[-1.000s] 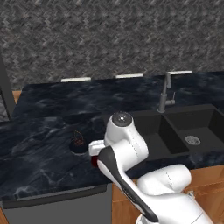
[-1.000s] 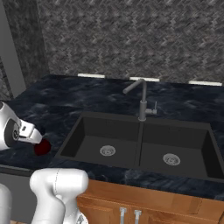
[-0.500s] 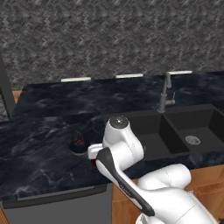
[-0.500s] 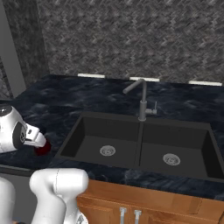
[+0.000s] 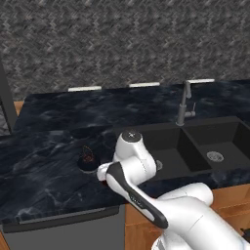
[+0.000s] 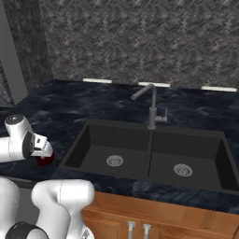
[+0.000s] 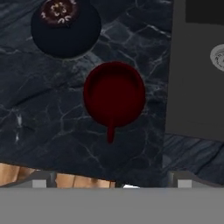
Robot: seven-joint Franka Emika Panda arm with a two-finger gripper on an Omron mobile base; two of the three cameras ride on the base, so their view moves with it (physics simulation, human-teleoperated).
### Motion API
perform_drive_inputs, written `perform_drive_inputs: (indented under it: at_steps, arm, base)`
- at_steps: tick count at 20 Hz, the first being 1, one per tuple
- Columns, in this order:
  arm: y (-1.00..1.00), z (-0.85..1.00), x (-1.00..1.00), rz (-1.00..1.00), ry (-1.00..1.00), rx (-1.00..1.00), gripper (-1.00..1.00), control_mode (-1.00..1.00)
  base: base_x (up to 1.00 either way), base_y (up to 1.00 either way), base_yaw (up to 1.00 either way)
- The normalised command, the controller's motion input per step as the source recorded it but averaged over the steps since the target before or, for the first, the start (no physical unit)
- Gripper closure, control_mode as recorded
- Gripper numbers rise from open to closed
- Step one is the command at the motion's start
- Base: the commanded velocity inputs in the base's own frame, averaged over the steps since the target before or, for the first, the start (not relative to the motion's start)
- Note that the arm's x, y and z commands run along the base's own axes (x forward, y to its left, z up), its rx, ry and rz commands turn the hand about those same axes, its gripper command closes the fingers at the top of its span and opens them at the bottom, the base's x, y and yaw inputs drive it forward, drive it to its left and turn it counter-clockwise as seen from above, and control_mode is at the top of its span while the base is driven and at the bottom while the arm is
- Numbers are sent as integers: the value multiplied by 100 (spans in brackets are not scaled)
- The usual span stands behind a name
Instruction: Place the mug in the left basin and the teapot in the right basin of the sink.
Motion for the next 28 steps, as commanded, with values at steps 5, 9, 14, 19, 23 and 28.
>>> perform_drive_inputs:
  at_steps: [5,9,14,19,23,28]
  arm:
    - [6,-23,22,13,3,0,-100,-100]
    - [5,-20,25,6,5,-4,-100,-100]
    - [7,-20,23,0,10,-3,-100,-100]
    - [16,-18,24,0,6,-2,-100,-100]
    - [16,-17,17,0,2,-2,-100,-100]
    - [15,-19,5,0,0,-5,-100,-100]
  base:
    - [0,0,0]
    - [0,0,0]
    - [0,0,0]
    - [0,0,0]
    - [0,0,0]
    - [0,0,0]
